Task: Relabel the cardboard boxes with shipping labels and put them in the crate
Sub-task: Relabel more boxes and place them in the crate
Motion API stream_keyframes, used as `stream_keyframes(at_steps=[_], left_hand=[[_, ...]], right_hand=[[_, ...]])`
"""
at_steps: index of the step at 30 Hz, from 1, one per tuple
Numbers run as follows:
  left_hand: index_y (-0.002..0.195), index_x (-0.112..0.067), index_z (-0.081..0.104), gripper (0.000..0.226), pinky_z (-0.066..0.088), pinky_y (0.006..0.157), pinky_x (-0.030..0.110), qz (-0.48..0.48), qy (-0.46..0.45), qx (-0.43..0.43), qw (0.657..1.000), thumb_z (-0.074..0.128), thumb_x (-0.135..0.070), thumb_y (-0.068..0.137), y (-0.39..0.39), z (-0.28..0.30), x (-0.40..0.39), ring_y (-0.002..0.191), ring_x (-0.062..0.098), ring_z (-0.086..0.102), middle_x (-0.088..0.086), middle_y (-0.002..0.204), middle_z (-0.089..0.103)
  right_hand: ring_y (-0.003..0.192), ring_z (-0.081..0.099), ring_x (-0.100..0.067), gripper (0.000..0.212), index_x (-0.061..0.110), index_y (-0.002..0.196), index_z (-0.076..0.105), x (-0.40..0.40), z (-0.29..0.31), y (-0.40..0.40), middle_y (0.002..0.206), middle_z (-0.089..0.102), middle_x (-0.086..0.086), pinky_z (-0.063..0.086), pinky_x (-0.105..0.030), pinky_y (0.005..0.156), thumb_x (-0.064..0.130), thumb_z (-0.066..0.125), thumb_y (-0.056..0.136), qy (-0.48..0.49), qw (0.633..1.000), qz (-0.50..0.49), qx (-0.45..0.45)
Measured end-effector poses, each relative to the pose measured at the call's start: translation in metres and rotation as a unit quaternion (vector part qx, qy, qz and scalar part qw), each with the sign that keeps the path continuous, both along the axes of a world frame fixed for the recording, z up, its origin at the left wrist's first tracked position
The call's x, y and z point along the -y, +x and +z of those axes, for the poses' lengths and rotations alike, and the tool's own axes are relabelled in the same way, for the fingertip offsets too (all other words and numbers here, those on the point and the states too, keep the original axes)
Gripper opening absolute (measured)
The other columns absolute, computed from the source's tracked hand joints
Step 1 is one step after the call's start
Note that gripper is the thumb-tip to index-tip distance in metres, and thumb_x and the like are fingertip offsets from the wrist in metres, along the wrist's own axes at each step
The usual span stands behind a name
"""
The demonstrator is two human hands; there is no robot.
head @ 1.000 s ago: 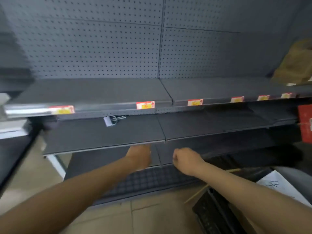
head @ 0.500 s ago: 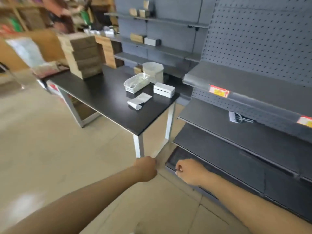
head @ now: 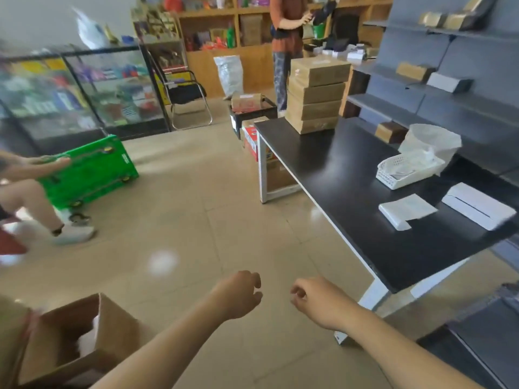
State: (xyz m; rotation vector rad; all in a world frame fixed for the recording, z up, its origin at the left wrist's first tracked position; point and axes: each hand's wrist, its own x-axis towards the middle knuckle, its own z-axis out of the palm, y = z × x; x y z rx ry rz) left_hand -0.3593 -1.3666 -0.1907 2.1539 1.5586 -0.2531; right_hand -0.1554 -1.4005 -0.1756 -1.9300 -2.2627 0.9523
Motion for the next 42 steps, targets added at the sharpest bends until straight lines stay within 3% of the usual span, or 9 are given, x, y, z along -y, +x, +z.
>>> stream_keyframes(at_steps=[10,18,25,30,42], left_hand=[[0.126,-0.018,0.052,0.036,0.043,0.096,0.036,0.046,0.004,-0.048,0.998,0.042,-0.036,0.096,-0.014,-0.02,-0.158,0.113,0.028,0.055,0.004,0.124,0.057],[0.125,-0.018,0.05,0.035,0.039,0.093,0.034,0.072,0.046,-0.065,0.994,0.04,-0.036,0.097,-0.012,-0.001,-0.29,0.114,0.026,0.054,0.003,0.124,0.057],[0.129,-0.017,0.048,0.037,0.041,0.094,0.036,0.068,0.025,-0.069,0.995,0.04,-0.036,0.097,-0.046,-0.012,-0.393,0.113,0.026,0.054,0.004,0.124,0.057],[0.132,-0.018,0.044,0.039,0.04,0.093,0.036,0.053,0.062,-0.063,0.995,0.04,-0.035,0.097,-0.086,-0.005,-0.499,0.114,0.025,0.055,0.004,0.126,0.056],[0.127,-0.017,0.049,0.036,0.042,0.089,0.036,-0.015,0.069,-0.051,0.996,0.04,-0.036,0.097,-0.118,0.01,-0.714,0.109,0.025,0.056,0.004,0.122,0.057]], right_hand=[[0.108,0.058,-0.03,0.031,0.015,0.112,0.06,-0.185,-0.027,-0.026,0.117,0.062,-0.009,0.047,-0.033,0.087,0.031,0.041,0.094,0.02,0.989,0.112,0.09],[0.11,0.057,-0.03,0.026,0.014,0.112,0.056,-0.328,-0.01,-0.03,0.119,0.061,-0.013,0.044,-0.033,0.084,0.025,0.041,0.094,0.068,0.976,0.133,0.156],[0.111,0.056,-0.03,0.025,0.013,0.112,0.056,-0.438,-0.009,-0.057,0.119,0.061,-0.011,0.041,-0.031,0.08,0.02,0.044,0.091,0.049,0.973,0.109,0.198],[0.112,0.055,-0.031,0.027,0.011,0.112,0.057,-0.529,-0.006,-0.096,0.12,0.061,-0.011,0.04,-0.031,0.079,0.014,0.041,0.09,0.047,0.971,0.067,0.225],[0.109,0.054,-0.029,0.026,0.014,0.113,0.056,-0.721,0.012,-0.135,0.116,0.061,-0.01,0.041,-0.035,0.081,0.02,0.041,0.094,0.065,0.969,0.014,0.237]])
